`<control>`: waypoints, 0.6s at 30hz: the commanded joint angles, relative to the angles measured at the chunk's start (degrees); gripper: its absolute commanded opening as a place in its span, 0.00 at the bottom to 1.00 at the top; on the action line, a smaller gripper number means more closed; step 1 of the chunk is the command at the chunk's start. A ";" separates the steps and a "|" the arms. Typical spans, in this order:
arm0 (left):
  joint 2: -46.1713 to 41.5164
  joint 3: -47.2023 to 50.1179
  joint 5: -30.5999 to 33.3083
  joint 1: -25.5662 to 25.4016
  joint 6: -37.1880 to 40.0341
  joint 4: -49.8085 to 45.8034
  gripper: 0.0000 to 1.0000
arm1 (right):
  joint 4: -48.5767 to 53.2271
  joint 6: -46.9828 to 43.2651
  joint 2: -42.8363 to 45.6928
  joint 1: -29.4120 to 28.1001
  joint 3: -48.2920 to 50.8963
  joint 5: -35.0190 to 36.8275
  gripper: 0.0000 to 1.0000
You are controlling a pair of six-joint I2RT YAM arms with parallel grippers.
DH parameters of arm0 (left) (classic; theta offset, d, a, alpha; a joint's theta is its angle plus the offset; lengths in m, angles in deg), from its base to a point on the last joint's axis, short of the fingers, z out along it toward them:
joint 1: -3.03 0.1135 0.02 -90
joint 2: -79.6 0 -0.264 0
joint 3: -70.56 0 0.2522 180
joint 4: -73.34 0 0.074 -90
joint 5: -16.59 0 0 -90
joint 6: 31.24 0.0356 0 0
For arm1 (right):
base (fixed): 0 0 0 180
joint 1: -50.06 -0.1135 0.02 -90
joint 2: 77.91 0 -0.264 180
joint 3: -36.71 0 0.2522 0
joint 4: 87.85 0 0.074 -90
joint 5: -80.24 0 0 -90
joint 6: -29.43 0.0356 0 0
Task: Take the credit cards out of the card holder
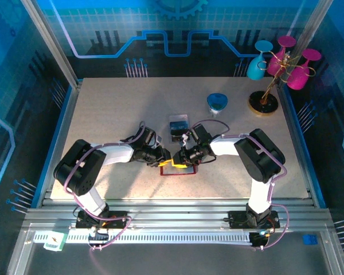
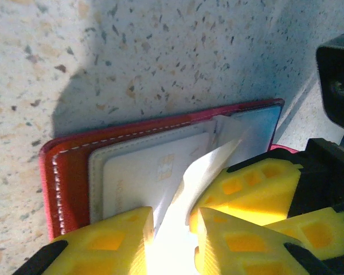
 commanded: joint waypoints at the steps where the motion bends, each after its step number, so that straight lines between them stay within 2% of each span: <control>1: -0.19 0.90 -1.88 -0.21 0.22 -0.30 0.28 | -0.65 1.33 2.68 0.52 0.96 0.31 0.26; 9: 0.85 0.42 -2.40 -0.27 0.86 -1.15 0.29 | -4.25 4.38 6.99 1.50 2.06 -0.45 0.26; 18: -3.35 -1.02 -2.91 -0.21 1.35 -4.43 0.31 | -1.21 3.62 11.57 3.62 3.47 1.47 0.26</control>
